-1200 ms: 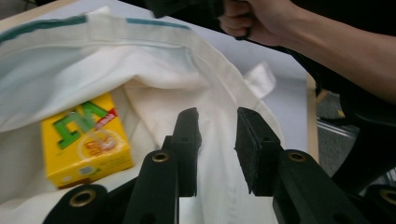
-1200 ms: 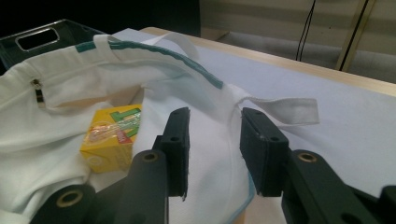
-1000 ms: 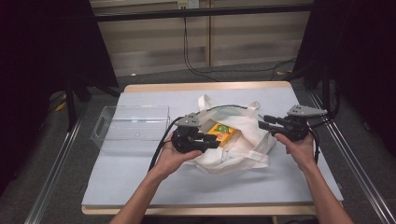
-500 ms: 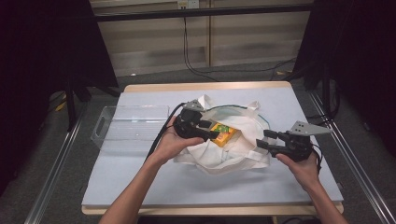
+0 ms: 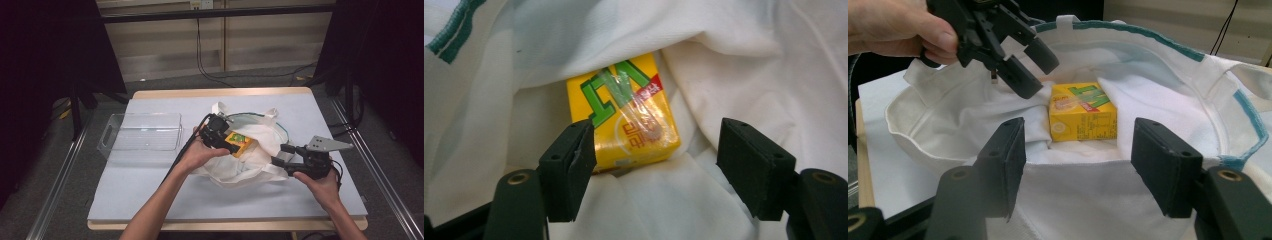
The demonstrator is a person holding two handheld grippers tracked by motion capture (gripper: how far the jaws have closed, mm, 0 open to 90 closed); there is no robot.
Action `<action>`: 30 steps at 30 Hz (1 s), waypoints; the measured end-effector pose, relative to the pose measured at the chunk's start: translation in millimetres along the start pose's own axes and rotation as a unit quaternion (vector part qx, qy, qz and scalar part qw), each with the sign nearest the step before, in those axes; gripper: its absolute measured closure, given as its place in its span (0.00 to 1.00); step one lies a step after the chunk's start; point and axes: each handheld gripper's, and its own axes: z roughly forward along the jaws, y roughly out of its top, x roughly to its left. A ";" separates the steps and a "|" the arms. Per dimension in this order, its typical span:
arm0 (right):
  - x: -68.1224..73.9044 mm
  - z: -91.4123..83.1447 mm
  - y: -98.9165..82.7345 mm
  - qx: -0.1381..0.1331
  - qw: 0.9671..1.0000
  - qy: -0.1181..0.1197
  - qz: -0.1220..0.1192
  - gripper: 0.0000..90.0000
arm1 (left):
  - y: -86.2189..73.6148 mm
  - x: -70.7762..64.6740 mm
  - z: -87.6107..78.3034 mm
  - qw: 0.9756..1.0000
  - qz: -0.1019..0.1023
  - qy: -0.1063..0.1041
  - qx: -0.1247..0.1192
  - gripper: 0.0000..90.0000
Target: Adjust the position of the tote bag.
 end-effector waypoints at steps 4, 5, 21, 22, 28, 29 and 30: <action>0.7 -0.5 2.1 0.004 1.000 0.000 -0.007 0.42 | 1.9 -1.1 11.0 1.000 0.008 0.011 0.015 0.31; 0.5 -0.6 2.7 0.002 1.000 0.002 -0.004 0.42 | 2.2 -1.1 14.7 1.000 0.005 0.008 0.019 0.30; -1.0 1.5 3.4 0.004 1.000 0.007 -0.006 0.41 | 1.5 6.5 29.5 0.998 -0.031 0.030 0.040 0.24; -1.0 1.6 3.3 0.004 1.000 0.006 -0.006 0.41 | 0.8 6.2 31.9 0.998 -0.032 0.029 0.040 0.24; -1.2 3.5 1.9 0.008 1.000 0.010 -0.002 0.40 | -2.0 3.7 41.7 0.998 -0.027 0.028 0.049 0.23; -0.9 3.6 2.0 0.009 1.000 0.010 -0.002 0.40 | -2.8 3.9 43.0 0.998 -0.025 0.029 0.049 0.24; -0.8 3.8 2.1 0.008 1.000 0.011 -0.003 0.40 | -3.6 4.2 44.2 0.998 -0.028 0.027 0.051 0.25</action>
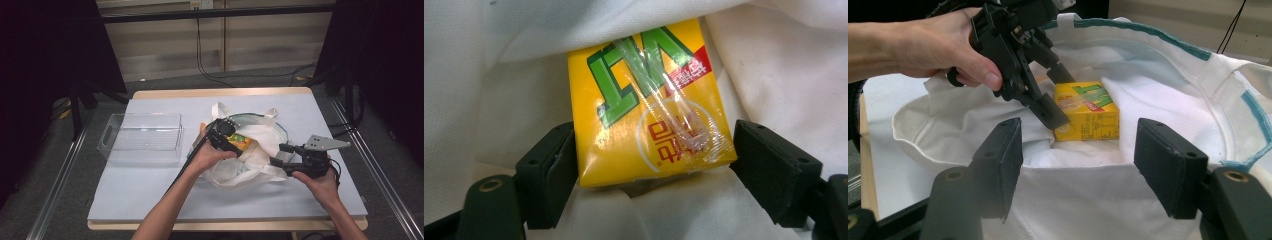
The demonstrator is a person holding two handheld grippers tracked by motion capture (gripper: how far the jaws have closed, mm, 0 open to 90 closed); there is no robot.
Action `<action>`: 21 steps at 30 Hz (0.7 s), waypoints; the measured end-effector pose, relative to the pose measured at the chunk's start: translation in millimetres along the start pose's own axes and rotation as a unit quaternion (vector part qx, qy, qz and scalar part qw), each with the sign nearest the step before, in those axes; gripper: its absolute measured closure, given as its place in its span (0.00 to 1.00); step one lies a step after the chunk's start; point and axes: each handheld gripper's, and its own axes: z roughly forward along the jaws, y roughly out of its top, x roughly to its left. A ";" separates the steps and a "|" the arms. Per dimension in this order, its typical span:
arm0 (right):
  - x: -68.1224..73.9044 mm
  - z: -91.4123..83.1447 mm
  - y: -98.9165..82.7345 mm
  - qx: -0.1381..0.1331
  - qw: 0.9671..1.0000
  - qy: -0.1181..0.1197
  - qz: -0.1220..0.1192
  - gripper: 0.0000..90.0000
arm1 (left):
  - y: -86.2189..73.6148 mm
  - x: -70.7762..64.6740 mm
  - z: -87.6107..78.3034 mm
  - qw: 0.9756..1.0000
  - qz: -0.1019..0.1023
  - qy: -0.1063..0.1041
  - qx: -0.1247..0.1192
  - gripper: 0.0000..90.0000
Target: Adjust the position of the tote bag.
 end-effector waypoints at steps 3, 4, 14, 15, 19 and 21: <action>-0.2 -0.3 0.3 -0.001 1.000 0.000 0.000 0.40 | -0.4 1.2 0.7 1.000 -0.008 -0.003 -0.001 0.29; -0.5 -0.5 0.3 -0.001 1.000 -0.001 0.001 0.40 | -0.2 1.3 -0.5 1.000 -0.009 -0.004 0.002 0.30; 0.2 -0.6 0.1 -0.001 1.000 0.000 -0.001 0.38 | 3.4 4.9 -15.7 1.000 -0.013 -0.023 0.001 0.30; 0.6 -0.5 0.1 -0.002 1.000 -0.001 -0.001 0.37 | 4.0 4.9 -16.2 1.000 -0.014 -0.024 0.002 0.30; 0.5 -0.9 0.5 -0.003 1.000 0.000 0.000 0.33 | 6.9 6.8 -20.2 0.999 -0.009 -0.031 0.014 0.30; 0.6 -1.9 1.2 -0.006 1.000 0.001 0.001 0.31 | 8.8 7.2 -22.5 0.999 -0.013 -0.036 0.017 0.30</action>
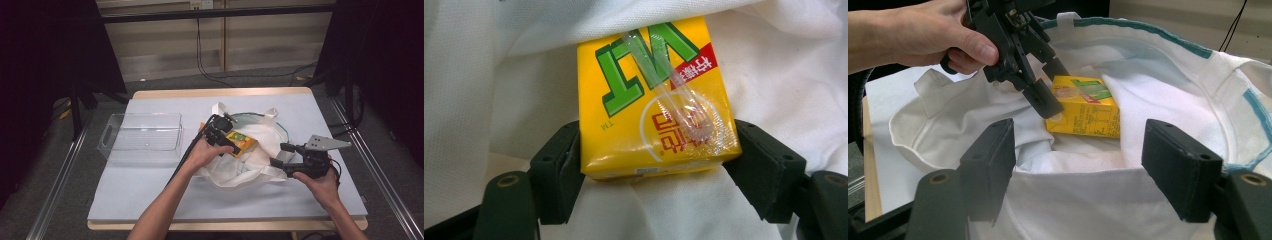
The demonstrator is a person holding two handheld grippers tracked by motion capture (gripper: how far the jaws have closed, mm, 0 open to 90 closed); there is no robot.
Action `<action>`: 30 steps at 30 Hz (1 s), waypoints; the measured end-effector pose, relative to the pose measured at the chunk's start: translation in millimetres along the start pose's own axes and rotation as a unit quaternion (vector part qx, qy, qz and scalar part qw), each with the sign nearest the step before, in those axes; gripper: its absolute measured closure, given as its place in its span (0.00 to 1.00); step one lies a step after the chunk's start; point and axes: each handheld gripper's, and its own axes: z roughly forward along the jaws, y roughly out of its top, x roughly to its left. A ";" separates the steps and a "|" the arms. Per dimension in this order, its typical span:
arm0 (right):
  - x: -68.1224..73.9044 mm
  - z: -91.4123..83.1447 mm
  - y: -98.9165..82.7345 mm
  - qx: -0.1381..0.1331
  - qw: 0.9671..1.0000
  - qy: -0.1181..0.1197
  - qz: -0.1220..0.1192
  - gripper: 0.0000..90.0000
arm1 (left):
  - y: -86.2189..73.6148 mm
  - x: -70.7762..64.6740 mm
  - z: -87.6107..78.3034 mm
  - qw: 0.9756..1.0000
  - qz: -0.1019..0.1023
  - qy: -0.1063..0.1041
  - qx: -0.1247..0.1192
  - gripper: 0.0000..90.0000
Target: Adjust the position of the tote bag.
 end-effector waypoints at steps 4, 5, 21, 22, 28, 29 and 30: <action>0.1 -3.0 2.1 -0.007 1.000 -0.003 0.002 0.30 | 6.5 -0.2 -5.4 1.000 -0.004 0.001 0.011 0.31; 0.1 -3.2 2.3 -0.008 1.000 -0.003 0.002 0.30 | 8.3 -0.8 -6.2 1.000 -0.006 0.000 0.013 0.31; 1.4 -2.5 3.0 -0.007 1.000 0.000 -0.002 0.29 | 1.6 -0.8 -31.1 0.998 0.004 0.006 0.066 0.31; 1.4 -2.2 2.9 -0.006 1.000 -0.001 -0.002 0.29 | 1.4 -1.5 -32.4 0.997 0.005 0.007 0.073 0.31; 2.2 -0.8 2.6 -0.004 1.000 0.000 -0.003 0.29 | -0.8 -2.4 -31.2 0.997 0.012 -0.001 0.081 0.31; 2.3 -0.9 2.6 -0.003 1.000 0.000 -0.003 0.29 | -0.6 -3.1 -30.0 0.997 0.016 0.001 0.081 0.31; 2.1 -1.0 2.7 -0.004 1.000 -0.001 -0.003 0.29 | -0.7 -4.0 -28.6 0.997 0.016 0.003 0.076 0.30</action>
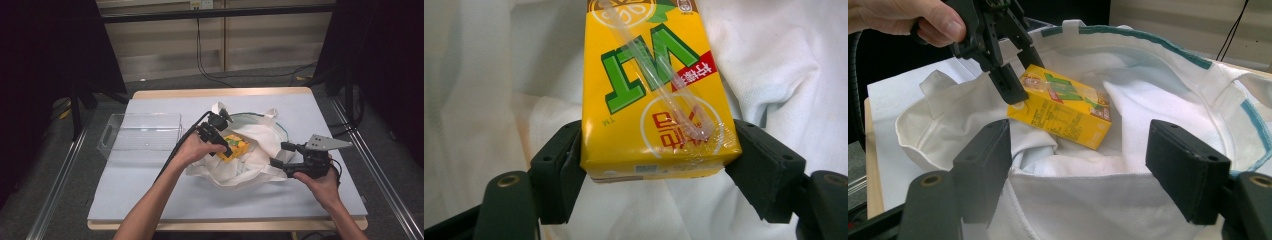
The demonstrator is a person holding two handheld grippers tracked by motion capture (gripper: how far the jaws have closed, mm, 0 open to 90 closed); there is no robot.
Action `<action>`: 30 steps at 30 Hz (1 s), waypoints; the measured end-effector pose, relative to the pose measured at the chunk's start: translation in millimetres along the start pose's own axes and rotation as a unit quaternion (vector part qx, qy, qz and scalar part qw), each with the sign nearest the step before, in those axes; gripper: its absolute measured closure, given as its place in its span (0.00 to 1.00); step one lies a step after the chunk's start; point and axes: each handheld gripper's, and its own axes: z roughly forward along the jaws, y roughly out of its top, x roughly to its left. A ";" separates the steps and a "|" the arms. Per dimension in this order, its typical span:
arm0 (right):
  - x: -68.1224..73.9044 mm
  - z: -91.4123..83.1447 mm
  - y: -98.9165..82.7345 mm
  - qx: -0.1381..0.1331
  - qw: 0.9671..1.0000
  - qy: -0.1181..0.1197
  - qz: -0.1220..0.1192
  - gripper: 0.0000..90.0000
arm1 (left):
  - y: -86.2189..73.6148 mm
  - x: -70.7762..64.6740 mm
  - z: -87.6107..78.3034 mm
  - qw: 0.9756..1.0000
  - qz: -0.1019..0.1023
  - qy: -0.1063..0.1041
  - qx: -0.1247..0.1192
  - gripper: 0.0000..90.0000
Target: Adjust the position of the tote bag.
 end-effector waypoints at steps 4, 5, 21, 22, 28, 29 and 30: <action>-0.1 -0.8 0.3 -0.001 1.000 0.000 0.002 0.29 | 0.2 -3.1 3.2 1.000 0.004 0.009 -0.006 0.30; -0.5 -1.1 0.3 -0.001 1.000 0.001 0.001 0.29 | -0.5 -4.1 4.2 1.000 0.001 0.011 -0.014 0.30; -0.3 -1.2 0.2 -0.001 1.000 0.001 0.002 0.28 | -29.7 -1.8 -4.5 0.991 0.001 0.008 -0.137 0.15; -0.4 -1.2 0.2 -0.001 1.000 0.000 0.002 0.28 | -34.2 -2.1 -5.5 0.988 -0.001 0.004 -0.152 0.15; 1.1 -0.7 0.0 0.002 1.000 0.002 0.002 0.27 | -55.1 -7.5 -8.4 0.971 0.011 0.016 -0.240 0.16; 1.2 -0.7 0.0 0.002 1.000 0.003 0.001 0.27 | -60.1 -7.9 -8.0 0.966 0.017 0.018 -0.259 0.17; 1.5 -0.5 0.0 0.002 1.000 0.003 0.000 0.27 | -62.4 -7.3 -7.5 0.964 0.016 0.012 -0.264 0.17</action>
